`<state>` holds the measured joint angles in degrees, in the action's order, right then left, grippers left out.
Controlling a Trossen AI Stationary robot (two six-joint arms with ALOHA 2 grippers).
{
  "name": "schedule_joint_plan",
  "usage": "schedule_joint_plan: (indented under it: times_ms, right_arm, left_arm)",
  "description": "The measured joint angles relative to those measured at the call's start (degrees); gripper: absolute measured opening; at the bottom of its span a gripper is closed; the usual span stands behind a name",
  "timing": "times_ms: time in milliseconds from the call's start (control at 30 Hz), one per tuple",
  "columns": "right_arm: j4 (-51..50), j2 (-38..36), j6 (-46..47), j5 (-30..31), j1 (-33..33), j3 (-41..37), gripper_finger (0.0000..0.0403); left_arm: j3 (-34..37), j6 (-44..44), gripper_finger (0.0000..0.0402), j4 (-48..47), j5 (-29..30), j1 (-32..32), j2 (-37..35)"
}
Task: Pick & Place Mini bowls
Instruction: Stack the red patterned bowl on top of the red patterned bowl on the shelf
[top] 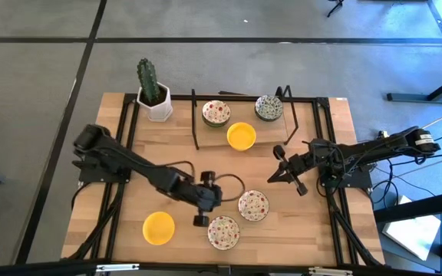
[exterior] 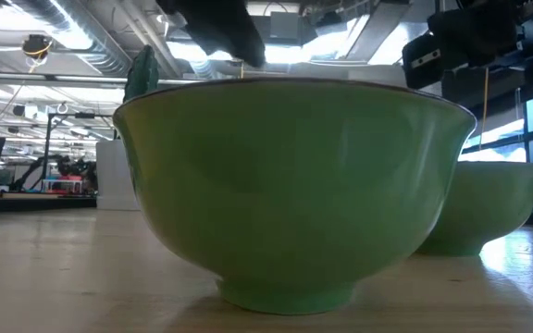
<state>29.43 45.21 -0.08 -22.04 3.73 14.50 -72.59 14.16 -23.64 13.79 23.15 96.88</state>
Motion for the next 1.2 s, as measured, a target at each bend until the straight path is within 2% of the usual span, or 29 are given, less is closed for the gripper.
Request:
schedule_joint_plan:
  times_ms: [200,367,567,867,1200]
  right_arm:
    - [-0.5,0.0,-1.4,0.0,0.0,0.0,0.0008]
    - [-0.6,0.0,-1.7,0.0,0.0,0.0,0.0008]
    - [-0.5,0.0,-1.9,0.0,0.0,0.0,0.0008]
    - [-0.4,0.0,-2.5,0.0,0.0,0.0,0.0008]
    - [0.2,0.0,-5.4,0.0,0.0,0.0,0.0008]
  left_arm:
    - [-9.8,0.0,0.0113,-9.1,-11.1,-0.9,8.0]
    - [-14.7,0.7,0.0164,-12.1,-14.6,-2.0,11.9]
    - [-16.1,4.3,0.0210,-12.7,-19.8,-3.2,14.8]
    - [-16.2,9.2,0.0219,-14.0,-22.0,-3.7,18.1]
    - [-16.1,11.9,0.0219,-13.9,-20.4,-3.0,22.3]
